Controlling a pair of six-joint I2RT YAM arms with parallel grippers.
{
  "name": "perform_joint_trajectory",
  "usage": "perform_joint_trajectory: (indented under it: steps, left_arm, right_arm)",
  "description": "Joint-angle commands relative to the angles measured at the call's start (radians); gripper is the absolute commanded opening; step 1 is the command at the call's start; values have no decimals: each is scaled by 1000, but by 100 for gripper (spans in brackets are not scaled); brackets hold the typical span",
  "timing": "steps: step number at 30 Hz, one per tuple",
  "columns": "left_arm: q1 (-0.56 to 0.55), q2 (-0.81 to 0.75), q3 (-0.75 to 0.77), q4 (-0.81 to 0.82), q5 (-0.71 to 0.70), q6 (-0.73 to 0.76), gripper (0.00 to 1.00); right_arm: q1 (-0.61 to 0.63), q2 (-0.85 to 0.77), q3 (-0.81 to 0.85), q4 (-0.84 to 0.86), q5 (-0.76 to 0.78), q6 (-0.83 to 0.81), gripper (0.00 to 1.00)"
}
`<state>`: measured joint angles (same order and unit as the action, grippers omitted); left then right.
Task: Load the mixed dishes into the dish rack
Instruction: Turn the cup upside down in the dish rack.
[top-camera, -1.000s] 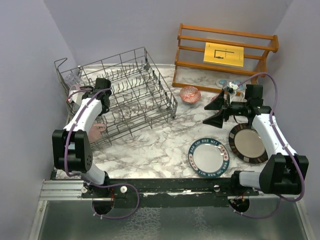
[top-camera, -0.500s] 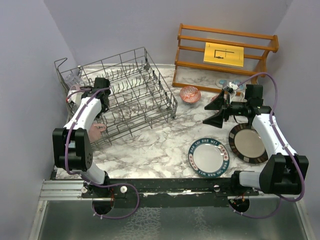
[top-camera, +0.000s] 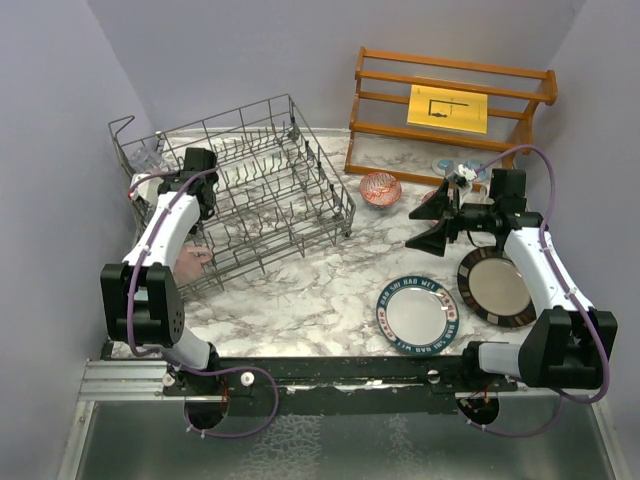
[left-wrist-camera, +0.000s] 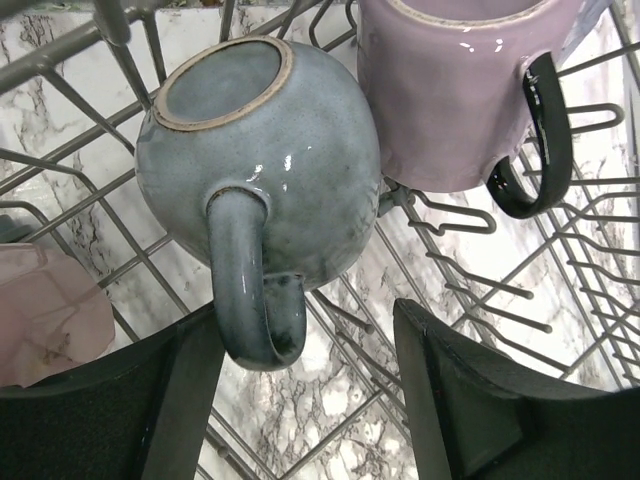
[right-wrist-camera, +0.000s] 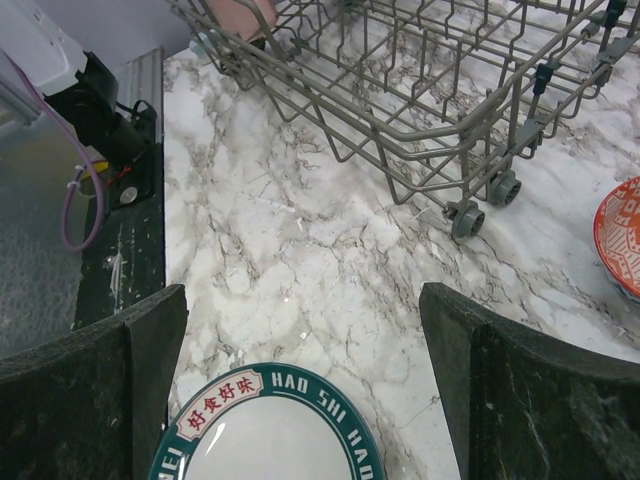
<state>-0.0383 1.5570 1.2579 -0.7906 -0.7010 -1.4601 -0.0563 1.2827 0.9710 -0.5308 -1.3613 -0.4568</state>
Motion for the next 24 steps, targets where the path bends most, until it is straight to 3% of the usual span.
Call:
perform_joint_trajectory:
  steps: [1, 7, 17, 20, 24]
  left_arm:
    - [5, -69, 23, -156, -37, -128, 71]
    - [-2, -132, 7, -130, 20, -60, 75]
    - [-65, -283, -47, 150, 169, 314, 78]
    - [-77, -350, -115, 321, 291, 466, 78]
    - [-93, -475, -260, 661, 617, 678, 78]
  right_arm:
    - [3, 4, 12, -22, 5, -29, 98]
    - [3, 4, 21, -57, -3, -73, 98]
    - [2, 1, 47, -169, -71, -205, 98]
    - [3, -1, 54, -215, -104, -259, 98]
    - [1, -6, 74, -313, -126, -401, 98]
